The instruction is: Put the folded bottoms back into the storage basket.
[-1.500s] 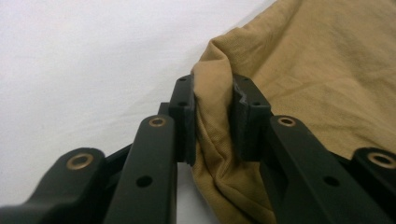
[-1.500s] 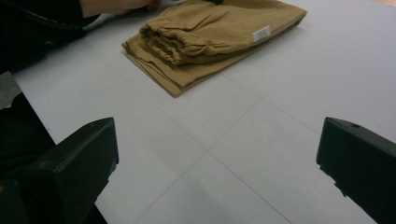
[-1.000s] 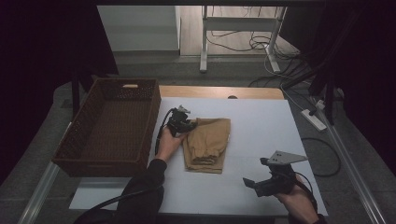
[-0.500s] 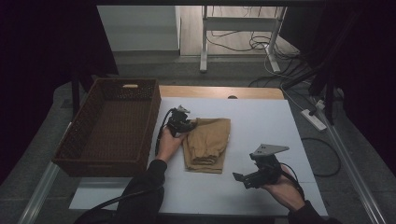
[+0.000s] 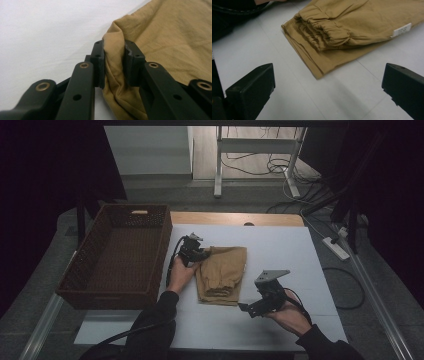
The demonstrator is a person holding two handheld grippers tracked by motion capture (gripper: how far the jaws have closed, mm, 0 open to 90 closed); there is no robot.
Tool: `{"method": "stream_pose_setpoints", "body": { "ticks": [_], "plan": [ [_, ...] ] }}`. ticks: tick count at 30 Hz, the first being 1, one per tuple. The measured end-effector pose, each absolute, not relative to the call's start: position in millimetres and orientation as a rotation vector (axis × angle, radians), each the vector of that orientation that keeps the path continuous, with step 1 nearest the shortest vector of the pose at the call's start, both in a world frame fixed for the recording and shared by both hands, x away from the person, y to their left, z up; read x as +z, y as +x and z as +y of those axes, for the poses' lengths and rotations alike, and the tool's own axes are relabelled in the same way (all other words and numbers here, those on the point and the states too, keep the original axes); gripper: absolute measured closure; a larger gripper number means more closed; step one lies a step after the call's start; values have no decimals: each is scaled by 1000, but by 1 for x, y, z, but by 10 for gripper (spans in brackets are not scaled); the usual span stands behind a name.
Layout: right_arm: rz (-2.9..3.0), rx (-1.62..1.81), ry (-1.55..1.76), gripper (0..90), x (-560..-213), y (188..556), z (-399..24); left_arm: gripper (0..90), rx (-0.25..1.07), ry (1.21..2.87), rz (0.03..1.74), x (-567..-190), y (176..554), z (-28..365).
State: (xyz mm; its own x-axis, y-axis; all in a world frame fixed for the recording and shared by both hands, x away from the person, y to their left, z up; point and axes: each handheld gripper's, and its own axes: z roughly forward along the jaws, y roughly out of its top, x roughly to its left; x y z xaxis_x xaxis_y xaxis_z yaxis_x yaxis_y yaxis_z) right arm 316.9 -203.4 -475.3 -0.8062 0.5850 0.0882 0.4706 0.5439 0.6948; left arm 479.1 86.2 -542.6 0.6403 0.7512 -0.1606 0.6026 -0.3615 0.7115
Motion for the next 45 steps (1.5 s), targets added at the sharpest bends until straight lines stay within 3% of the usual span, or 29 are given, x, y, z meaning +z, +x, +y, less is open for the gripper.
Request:
{"method": "stream_pose_setpoints", "body": {
  "ticks": [33, 45],
  "plan": [
    [2743, 1059, 674, 0, -499, 348, -116, 728, 244, 2087, 1052, -543, 479, 87],
    [2801, 918, 550, 2, -523, 354, -100, 728, 244, 2085, 1054, -543, 479, 86]
  ]
}}
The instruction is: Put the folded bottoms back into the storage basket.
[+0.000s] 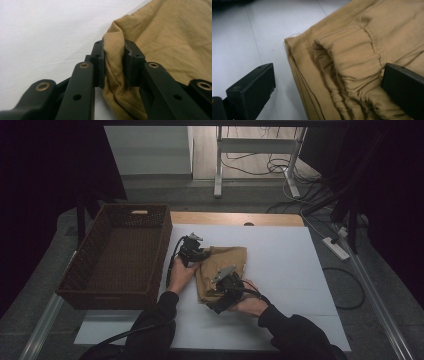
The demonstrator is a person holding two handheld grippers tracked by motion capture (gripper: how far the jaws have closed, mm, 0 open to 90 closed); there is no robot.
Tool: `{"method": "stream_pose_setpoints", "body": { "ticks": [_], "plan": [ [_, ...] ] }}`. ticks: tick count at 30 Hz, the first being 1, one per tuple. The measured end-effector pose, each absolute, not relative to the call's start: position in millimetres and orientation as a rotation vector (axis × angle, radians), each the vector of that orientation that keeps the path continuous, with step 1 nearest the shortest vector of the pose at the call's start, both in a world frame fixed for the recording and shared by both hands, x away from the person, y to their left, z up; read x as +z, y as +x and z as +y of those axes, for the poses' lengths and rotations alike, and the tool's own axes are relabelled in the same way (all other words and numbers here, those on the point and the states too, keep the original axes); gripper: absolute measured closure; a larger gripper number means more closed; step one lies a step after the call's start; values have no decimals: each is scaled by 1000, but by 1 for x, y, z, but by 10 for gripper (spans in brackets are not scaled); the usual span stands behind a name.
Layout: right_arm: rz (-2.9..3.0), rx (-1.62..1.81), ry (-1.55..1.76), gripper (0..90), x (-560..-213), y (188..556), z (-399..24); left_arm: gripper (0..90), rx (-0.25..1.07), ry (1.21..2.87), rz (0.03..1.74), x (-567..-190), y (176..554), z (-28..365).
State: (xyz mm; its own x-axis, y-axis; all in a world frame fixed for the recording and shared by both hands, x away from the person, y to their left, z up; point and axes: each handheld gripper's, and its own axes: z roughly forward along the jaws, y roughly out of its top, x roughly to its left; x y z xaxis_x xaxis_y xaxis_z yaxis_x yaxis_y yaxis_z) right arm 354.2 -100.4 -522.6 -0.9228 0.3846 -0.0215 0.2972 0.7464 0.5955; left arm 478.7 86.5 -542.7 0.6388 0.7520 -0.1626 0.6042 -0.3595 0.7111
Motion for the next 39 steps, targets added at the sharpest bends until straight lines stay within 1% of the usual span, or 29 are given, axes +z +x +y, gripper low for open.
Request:
{"method": "stream_pose_setpoints", "body": {
  "ticks": [7, 9, 13, 16, 17, 18, 21, 23, 28, 36, 39],
  "plan": [
    [2772, 830, 393, 88, -526, 352, -102, 728, 242, 2085, 1055, -543, 479, 87],
    [2776, 824, 374, 131, -525, 353, -104, 728, 243, 2085, 1055, -543, 479, 87],
    [2776, 810, 332, 260, -521, 355, -108, 728, 238, 2081, 1056, -543, 479, 87],
    [2758, 784, 280, 439, -518, 357, -110, 728, 232, 2082, 1057, -543, 479, 87],
    [2758, 784, 267, 463, -517, 357, -110, 728, 230, 2083, 1057, -543, 479, 87],
    [2751, 787, 253, 516, -517, 357, -111, 728, 229, 2083, 1057, -543, 480, 88],
    [2733, 759, 229, 623, -515, 359, -111, 727, 221, 2077, 1060, -543, 480, 88],
    [2733, 766, 245, 676, -514, 361, -112, 727, 210, 2074, 1065, -543, 481, 89],
    [2759, 770, 254, 713, -511, 367, -113, 728, 192, 2062, 1076, -543, 482, 89],
    [2822, 799, 302, 737, -505, 378, -114, 732, 234, 2071, 1086, -542, 478, 86],
    [2830, 816, 311, 742, -503, 379, -114, 742, 239, 2050, 1101, -541, 476, 85]
  ]
}}
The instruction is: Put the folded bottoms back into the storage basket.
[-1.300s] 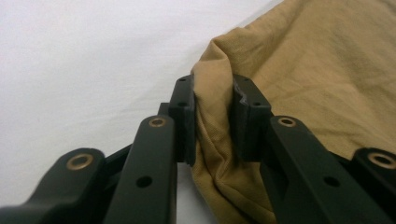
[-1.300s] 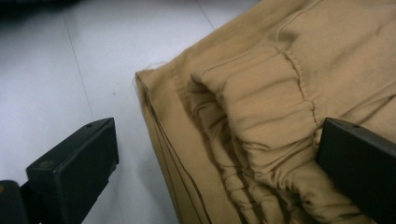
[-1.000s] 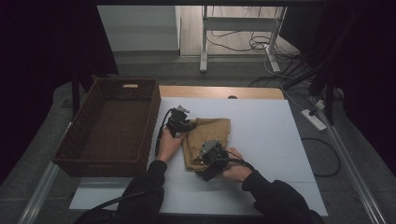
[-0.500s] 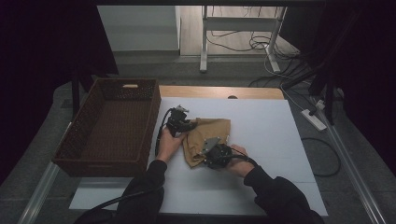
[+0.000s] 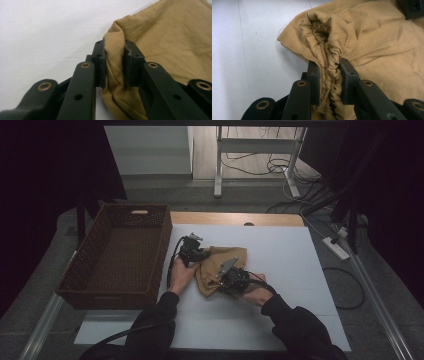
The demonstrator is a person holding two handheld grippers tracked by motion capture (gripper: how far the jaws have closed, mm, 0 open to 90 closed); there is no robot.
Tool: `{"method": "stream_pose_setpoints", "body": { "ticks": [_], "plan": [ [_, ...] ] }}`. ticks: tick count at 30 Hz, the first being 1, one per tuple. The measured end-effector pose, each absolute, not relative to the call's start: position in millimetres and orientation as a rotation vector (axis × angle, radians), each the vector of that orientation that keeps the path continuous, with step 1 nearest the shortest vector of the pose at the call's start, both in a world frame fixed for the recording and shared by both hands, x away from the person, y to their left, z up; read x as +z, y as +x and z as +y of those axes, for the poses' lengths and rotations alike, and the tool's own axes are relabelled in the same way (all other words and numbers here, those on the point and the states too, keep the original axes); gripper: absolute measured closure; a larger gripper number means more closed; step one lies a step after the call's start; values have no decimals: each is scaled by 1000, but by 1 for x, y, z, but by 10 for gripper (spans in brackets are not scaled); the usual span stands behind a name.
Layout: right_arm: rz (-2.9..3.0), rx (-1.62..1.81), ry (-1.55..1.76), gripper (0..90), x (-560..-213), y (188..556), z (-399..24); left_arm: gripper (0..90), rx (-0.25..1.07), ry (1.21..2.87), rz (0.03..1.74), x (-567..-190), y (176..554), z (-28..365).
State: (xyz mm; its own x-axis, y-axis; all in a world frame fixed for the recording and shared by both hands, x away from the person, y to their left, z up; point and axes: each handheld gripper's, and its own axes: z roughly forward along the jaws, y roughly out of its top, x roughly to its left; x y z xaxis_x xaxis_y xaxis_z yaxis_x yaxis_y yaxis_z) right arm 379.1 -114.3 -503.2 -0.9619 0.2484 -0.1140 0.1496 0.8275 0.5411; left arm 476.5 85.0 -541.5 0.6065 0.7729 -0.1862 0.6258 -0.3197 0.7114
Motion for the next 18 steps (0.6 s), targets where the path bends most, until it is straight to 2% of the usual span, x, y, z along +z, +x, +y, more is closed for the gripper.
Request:
{"method": "stream_pose_setpoints", "body": {
  "ticks": [5, 6, 18],
  "plan": [
    [2854, 850, 343, 745, -498, 382, -116, 761, 245, 2039, 1086, -537, 475, 85],
    [2856, 852, 347, 746, -496, 382, -117, 787, 240, 2038, 1080, -534, 474, 86],
    [2859, 955, 381, 747, -473, 380, -121, 795, 301, 2069, 1028, -501, 470, 79]
  ]
}}
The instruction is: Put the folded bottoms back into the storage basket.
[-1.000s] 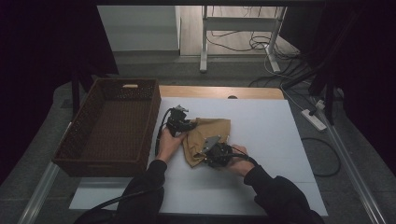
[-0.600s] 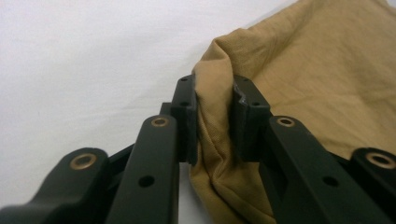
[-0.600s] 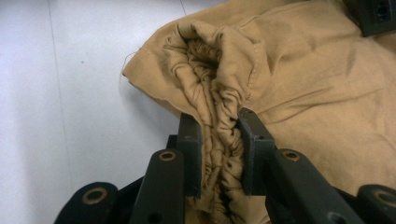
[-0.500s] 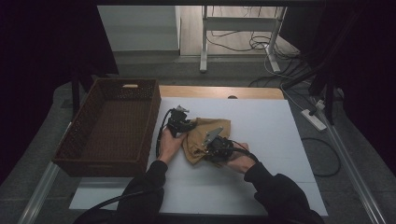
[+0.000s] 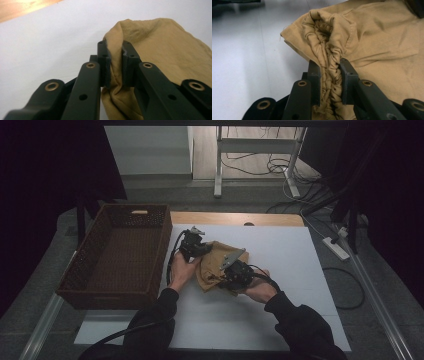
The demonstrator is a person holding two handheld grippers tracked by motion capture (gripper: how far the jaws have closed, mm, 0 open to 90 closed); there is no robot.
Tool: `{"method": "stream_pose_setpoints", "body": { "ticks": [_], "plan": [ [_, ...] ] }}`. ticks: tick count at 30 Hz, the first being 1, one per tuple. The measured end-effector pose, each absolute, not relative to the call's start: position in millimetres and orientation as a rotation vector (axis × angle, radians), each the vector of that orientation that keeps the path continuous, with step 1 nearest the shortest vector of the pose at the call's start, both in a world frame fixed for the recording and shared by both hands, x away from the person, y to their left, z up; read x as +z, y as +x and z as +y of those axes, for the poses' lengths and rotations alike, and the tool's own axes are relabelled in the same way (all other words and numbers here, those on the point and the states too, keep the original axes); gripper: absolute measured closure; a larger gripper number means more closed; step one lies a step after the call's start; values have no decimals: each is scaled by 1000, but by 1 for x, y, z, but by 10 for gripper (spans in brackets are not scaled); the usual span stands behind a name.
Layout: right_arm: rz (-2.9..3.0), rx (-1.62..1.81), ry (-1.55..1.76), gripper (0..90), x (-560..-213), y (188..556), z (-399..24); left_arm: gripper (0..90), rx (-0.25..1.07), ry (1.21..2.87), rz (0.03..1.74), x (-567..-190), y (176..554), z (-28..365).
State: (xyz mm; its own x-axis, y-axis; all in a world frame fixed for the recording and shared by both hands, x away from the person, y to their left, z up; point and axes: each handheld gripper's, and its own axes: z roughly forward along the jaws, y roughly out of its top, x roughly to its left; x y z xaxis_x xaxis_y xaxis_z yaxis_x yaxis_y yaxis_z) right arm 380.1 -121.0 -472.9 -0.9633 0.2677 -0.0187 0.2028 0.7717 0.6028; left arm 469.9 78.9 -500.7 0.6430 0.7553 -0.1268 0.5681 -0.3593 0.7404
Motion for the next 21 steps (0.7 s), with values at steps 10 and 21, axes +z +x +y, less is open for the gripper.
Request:
{"method": "stream_pose_setpoints", "body": {
  "ticks": [10, 21],
  "plan": [
    [2846, 1056, 414, 746, -451, 379, -128, 797, 315, 2083, 1027, -479, 468, 80],
    [2815, 1109, 401, 746, -422, 378, -127, 797, 351, 2055, 1026, -445, 466, 86]
  ]
}}
